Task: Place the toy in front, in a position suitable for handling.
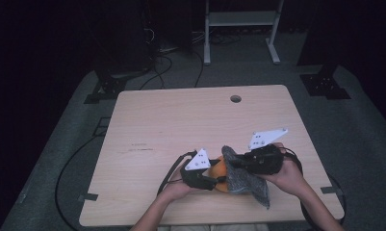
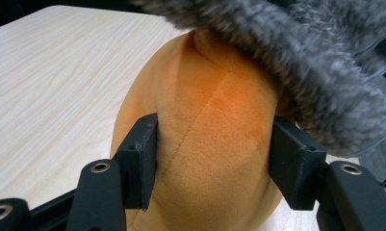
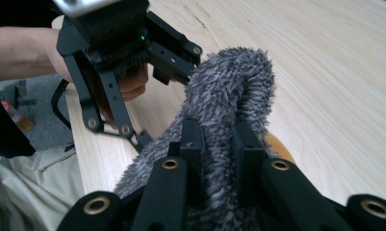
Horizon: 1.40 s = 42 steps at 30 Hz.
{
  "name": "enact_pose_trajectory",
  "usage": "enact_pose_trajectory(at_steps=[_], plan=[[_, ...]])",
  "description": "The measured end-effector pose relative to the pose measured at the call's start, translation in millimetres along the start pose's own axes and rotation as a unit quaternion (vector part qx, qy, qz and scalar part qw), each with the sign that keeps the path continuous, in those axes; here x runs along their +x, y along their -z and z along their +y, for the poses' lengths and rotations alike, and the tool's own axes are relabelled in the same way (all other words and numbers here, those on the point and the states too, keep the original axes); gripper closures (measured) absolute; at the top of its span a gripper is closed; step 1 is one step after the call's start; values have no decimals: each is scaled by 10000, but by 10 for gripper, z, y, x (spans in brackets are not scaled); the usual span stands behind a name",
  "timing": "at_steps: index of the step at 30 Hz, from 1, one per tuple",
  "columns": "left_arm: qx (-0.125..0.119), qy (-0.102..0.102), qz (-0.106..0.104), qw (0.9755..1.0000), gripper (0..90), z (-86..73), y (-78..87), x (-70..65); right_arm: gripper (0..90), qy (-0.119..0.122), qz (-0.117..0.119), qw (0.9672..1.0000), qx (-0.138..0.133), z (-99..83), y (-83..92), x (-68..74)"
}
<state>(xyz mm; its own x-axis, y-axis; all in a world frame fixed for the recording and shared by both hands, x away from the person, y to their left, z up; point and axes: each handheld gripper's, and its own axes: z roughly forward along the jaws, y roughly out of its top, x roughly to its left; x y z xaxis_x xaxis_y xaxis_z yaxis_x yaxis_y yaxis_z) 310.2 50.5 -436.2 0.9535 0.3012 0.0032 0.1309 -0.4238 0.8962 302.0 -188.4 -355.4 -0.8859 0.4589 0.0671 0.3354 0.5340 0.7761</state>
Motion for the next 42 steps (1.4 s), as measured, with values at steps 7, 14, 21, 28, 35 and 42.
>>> enact_pose_trajectory(at_steps=[7, 14, 21, 28, 35, 42], plan=[[-84, 128, -14, 9999, 411, -42, 28, 40, 777, -350, -33, 9994, -34, -251, 52, -122], [-162, 187, -78, 9997, 399, -67, 47, 73, 777, -829, -84, 9965, -52, -584, 102, -265], [49, 307, -96, 9995, 112, -56, 30, 174, 776, -930, -101, 9956, -85, -666, 123, -304], [172, 352, -433, 9983, 146, -121, -84, 193, 774, -937, -46, 9955, -123, -645, 121, -295], [-68, 207, -137, 9997, 368, 55, 74, 101, 778, -1009, 15, 9940, -433, -588, 194, -305], [178, -18, 141, 9997, 375, 270, 313, 60, 778, -1137, 190, 9914, -626, -523, 142, -321]])
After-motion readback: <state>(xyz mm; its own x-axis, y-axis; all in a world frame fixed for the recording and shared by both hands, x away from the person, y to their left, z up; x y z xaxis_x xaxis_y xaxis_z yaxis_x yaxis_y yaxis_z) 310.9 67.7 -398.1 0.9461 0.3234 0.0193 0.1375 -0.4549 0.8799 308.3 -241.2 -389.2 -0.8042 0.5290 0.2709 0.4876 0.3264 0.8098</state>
